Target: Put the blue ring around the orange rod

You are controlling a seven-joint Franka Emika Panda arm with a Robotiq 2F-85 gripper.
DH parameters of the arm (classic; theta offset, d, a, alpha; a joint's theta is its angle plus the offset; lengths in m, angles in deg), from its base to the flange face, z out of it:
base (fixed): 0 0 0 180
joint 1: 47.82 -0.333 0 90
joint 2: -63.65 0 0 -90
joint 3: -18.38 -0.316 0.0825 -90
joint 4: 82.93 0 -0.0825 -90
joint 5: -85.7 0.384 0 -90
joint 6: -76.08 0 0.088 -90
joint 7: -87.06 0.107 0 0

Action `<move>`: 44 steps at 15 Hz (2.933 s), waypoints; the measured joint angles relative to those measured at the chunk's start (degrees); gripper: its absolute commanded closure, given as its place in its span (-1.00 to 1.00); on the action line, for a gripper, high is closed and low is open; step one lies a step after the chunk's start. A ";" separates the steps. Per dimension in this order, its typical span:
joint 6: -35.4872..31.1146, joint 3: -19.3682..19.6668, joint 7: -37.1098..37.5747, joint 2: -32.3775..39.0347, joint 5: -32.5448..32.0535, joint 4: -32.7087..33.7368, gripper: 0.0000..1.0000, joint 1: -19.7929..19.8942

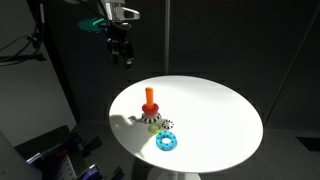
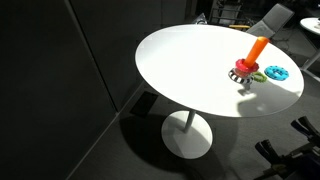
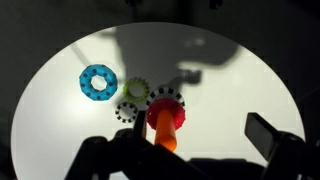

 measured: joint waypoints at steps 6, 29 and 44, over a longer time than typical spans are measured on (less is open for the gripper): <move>-6.38 2.78 -0.37 2.97 -1.08 -4.86 -1.00 2.75; -19.94 7.44 -7.59 13.02 -1.75 -7.20 -1.00 6.12; -32.64 7.90 -6.50 28.89 -5.13 -5.12 -1.00 6.88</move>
